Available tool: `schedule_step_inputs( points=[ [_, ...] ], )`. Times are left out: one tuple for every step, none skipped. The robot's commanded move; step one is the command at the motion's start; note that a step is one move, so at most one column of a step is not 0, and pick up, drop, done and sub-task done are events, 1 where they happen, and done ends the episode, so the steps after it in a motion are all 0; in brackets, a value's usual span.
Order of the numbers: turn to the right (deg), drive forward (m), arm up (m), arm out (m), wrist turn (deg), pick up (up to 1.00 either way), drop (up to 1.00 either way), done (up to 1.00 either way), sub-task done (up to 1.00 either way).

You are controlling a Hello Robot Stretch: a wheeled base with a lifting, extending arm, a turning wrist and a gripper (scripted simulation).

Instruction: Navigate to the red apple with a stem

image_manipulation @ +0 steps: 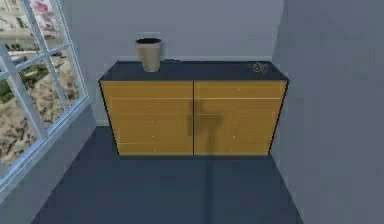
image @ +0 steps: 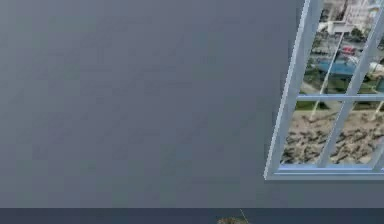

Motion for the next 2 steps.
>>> schedule_step_inputs(
  points=[
    [-45.0,0.00,0.00,0.00,0.0,0.00,0.00,0.00,0.00],
    [-39.0,0.00,0.00,0.00,0.0,0.00,0.00,0.00,0.00]
  ],
)
